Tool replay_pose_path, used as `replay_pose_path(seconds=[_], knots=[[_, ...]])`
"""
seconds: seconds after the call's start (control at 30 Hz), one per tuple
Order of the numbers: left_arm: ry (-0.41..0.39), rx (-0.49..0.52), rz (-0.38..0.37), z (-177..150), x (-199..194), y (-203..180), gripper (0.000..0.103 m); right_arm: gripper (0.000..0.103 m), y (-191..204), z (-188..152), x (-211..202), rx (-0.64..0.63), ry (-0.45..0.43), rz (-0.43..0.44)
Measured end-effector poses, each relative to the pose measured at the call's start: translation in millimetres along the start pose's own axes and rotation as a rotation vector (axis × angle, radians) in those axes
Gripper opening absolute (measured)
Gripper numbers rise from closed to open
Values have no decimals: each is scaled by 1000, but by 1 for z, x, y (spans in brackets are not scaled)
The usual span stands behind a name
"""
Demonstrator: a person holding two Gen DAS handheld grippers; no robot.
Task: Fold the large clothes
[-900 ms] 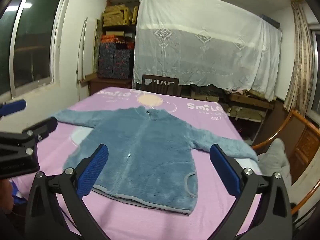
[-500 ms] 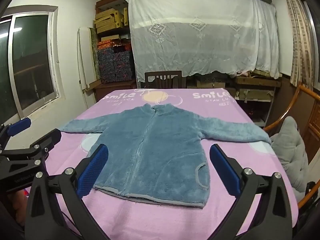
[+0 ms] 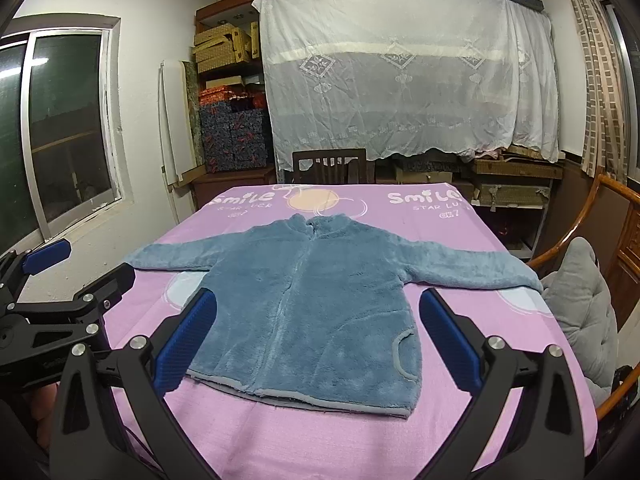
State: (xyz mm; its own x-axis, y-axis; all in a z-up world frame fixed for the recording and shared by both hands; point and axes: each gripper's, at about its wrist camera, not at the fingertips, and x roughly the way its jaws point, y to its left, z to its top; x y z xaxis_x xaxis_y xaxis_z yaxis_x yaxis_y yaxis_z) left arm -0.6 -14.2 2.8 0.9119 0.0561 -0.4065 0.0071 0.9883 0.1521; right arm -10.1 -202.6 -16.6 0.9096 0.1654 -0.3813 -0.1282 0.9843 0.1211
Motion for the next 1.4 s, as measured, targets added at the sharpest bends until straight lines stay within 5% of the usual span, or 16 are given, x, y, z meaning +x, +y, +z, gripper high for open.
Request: replay_pose_path(seconds=[1.4], knots=[[-1, 4, 0, 1, -1, 0, 100, 99, 4, 3, -6, 19, -6, 20]])
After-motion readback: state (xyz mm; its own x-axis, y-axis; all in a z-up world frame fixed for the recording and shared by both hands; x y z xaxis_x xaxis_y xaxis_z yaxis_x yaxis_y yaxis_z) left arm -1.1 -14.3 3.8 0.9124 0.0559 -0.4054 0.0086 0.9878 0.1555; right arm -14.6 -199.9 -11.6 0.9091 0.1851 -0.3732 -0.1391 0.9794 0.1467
